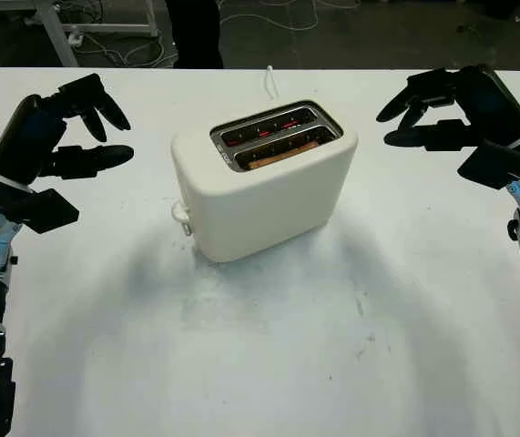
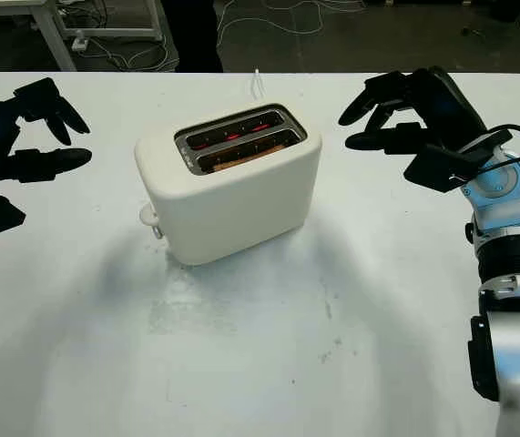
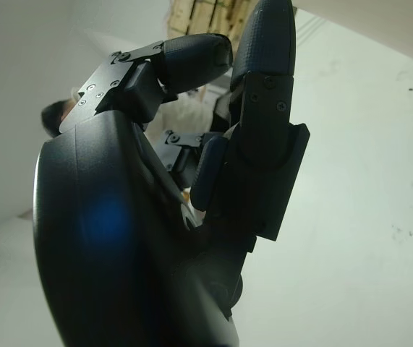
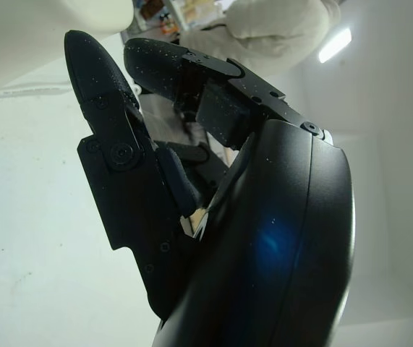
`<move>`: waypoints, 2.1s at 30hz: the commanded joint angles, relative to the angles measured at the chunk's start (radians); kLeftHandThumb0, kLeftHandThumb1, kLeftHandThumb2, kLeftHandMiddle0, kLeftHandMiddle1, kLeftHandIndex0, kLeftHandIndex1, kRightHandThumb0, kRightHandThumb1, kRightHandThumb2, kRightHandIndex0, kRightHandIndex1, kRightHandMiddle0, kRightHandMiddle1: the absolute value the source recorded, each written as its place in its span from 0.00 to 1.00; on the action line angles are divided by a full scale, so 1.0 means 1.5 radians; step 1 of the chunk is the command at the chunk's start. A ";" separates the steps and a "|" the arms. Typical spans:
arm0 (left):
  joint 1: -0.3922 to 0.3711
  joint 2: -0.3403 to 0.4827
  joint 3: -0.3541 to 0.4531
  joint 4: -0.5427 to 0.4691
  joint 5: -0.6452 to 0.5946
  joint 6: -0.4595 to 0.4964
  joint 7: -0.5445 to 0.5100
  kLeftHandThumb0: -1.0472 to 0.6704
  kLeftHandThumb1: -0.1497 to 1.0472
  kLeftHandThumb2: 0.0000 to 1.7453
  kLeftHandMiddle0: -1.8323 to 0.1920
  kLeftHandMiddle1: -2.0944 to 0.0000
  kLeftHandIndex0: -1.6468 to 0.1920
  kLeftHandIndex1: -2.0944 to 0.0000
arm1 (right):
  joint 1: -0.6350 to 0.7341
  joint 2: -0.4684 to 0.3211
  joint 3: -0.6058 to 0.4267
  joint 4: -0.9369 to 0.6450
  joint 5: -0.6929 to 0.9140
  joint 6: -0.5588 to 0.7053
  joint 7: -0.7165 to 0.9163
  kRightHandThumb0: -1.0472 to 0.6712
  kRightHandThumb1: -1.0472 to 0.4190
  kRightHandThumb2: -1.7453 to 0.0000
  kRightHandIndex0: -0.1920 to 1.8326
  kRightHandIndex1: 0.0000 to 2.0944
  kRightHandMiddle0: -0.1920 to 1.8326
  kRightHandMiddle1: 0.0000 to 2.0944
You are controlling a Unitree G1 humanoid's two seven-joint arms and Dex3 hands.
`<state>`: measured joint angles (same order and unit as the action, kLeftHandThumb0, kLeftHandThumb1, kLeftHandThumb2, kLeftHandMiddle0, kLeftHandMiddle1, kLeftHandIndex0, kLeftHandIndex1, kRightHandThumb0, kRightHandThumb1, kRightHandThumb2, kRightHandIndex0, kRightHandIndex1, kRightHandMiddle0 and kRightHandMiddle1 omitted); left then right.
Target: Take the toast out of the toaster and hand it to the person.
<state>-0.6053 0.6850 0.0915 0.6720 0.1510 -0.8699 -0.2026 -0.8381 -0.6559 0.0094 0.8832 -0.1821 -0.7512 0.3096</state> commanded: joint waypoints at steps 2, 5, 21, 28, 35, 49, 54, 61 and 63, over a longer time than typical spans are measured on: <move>-0.006 -0.004 0.002 0.006 -0.010 -0.011 -0.001 0.16 0.89 0.13 0.62 0.22 0.66 0.29 | -0.002 0.004 -0.001 0.002 0.004 0.004 0.003 0.18 0.18 1.00 0.55 0.48 0.56 0.32; -0.005 -0.004 0.003 0.001 -0.008 -0.005 -0.001 0.16 0.89 0.12 0.62 0.21 0.66 0.29 | -0.002 0.003 0.000 0.001 0.003 0.001 0.002 0.18 0.17 1.00 0.55 0.48 0.56 0.32; -0.012 -0.002 0.000 0.012 -0.014 -0.018 -0.005 0.17 0.89 0.12 0.62 0.22 0.66 0.29 | -0.004 0.004 0.000 0.007 0.003 -0.003 0.000 0.18 0.17 1.00 0.56 0.48 0.56 0.32; -0.011 -0.004 0.003 0.014 -0.014 -0.023 0.000 0.17 0.89 0.12 0.62 0.22 0.66 0.30 | -0.002 0.003 0.001 0.004 0.001 0.001 0.000 0.18 0.17 1.00 0.56 0.48 0.56 0.31; -0.009 -0.004 0.003 0.006 -0.013 -0.017 0.001 0.17 0.89 0.11 0.62 0.22 0.65 0.29 | -0.003 0.004 0.000 0.009 0.003 -0.004 0.001 0.18 0.17 1.00 0.56 0.48 0.56 0.31; -0.009 -0.004 0.004 0.012 -0.011 -0.024 0.005 0.17 0.89 0.12 0.62 0.22 0.66 0.29 | -0.003 0.006 -0.002 0.018 0.009 -0.010 0.005 0.18 0.17 1.00 0.56 0.47 0.57 0.31; -0.008 -0.002 0.003 0.009 -0.009 -0.020 0.006 0.17 0.89 0.12 0.62 0.22 0.65 0.29 | -0.002 0.005 -0.001 0.011 0.006 -0.003 0.002 0.19 0.17 1.00 0.56 0.47 0.57 0.30; -0.009 -0.004 0.003 0.012 -0.014 -0.022 0.004 0.17 0.89 0.12 0.61 0.22 0.65 0.29 | -0.001 0.004 0.000 0.010 0.004 -0.002 0.002 0.18 0.17 1.00 0.56 0.48 0.57 0.30; -0.010 -0.004 0.003 0.013 -0.012 -0.023 0.005 0.16 0.89 0.12 0.61 0.22 0.65 0.29 | -0.002 0.003 0.000 0.012 0.005 -0.003 0.003 0.18 0.17 1.00 0.56 0.48 0.57 0.30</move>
<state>-0.6158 0.6799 0.0914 0.6893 0.1310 -0.8891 -0.2019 -0.8381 -0.6528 0.0094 0.9039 -0.1781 -0.7516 0.3113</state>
